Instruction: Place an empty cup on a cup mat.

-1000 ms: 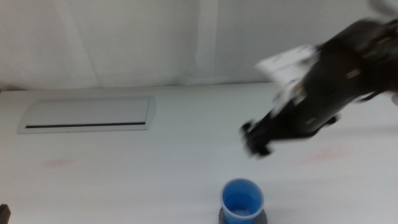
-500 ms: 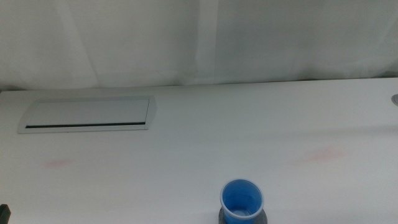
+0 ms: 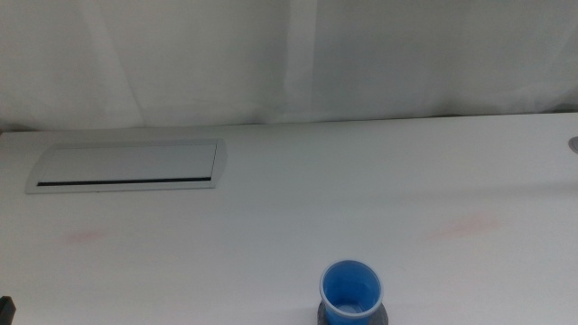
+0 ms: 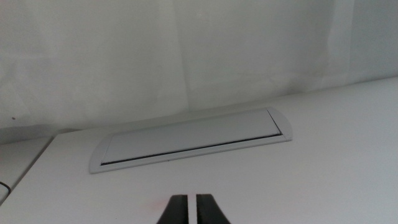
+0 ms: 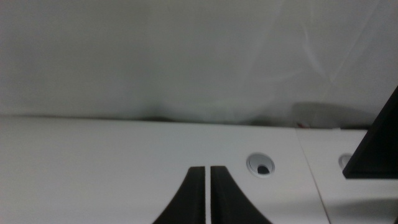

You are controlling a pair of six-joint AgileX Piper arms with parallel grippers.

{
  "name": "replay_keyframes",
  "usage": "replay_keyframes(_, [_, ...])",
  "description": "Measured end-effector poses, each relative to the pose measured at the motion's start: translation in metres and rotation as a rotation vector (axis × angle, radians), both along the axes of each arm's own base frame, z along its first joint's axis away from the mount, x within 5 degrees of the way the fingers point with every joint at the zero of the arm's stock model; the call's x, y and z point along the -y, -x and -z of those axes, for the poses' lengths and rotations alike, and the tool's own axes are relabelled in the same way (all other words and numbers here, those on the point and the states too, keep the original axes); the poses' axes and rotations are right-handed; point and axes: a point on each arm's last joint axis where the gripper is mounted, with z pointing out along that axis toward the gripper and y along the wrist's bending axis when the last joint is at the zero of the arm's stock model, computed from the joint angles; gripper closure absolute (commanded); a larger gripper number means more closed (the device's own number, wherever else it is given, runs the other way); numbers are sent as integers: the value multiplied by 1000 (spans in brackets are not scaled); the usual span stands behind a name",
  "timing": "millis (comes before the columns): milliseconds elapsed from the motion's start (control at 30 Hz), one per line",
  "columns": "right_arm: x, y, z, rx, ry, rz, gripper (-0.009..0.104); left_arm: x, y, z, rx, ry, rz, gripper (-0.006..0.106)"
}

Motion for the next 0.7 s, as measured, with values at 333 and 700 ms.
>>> replay_keyframes(333, [2, 122, 22, 324, -87, -41, 98, 0, 0, 0, 0, 0, 0, 103])
replay_keyframes(700, [2, 129, 120, 238, -77, -40, 98, 0, 0, 1, -12, -1, 0, 103])
